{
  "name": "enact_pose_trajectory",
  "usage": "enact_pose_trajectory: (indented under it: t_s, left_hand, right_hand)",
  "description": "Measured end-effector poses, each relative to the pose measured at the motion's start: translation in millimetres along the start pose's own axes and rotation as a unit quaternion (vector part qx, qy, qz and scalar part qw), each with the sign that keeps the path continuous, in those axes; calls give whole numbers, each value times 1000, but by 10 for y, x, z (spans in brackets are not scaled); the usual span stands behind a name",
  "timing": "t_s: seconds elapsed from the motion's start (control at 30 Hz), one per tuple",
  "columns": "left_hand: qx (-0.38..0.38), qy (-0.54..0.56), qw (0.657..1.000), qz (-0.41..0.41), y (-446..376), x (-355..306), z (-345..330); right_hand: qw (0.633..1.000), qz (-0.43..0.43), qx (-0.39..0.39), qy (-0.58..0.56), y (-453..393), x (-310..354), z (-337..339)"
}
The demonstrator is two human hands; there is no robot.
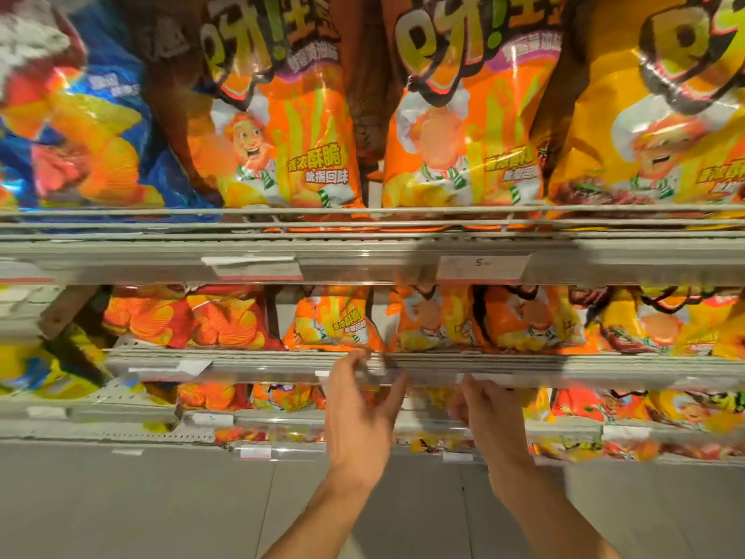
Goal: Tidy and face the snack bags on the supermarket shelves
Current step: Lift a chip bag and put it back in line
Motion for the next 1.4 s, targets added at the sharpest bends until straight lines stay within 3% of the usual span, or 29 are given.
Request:
enact_pose_trajectory:
  t_s: [0.13,0.27,0.6,0.77,0.93,1.17,1.4]
  left_hand:
    - [-38,19,996,82,344,467,346]
    - [-28,-17,989,142,546,1092,605]
    - [-98,-23,988,115,869,2358,539]
    - [-120,-19,986,111,1074,2625,418]
    - [-127,-44,985,112,1191,2641,379]
    - [-137,-69,982,108,1016,2634,574]
    - [-84,-105,988,72,456,2790,738]
  right_hand:
    - [998,7,16,56,205,-289,-221]
    - [998,12,11,61,267,-593,-509]
    - [992,102,-15,71,-198,-1628,-1137]
    - [998,57,13,-24,-295,-1982,-1161]
    - [992,125,9,-3,-242,-2035,-1092]
    - [986,140,51,71,-376,-1717,-1278]
    - [976,168,39,135,-694,-1436,-1702]
Point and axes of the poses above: each hand's wrist, its own y-axis away from the middle knuckle, its own z-axis out of the back of the hand, x = y × z, the point moved 3 cm from there along -y, towards the middle knuckle, and after that the axes turned 9 degrees about -z, right-handed, at the moved point
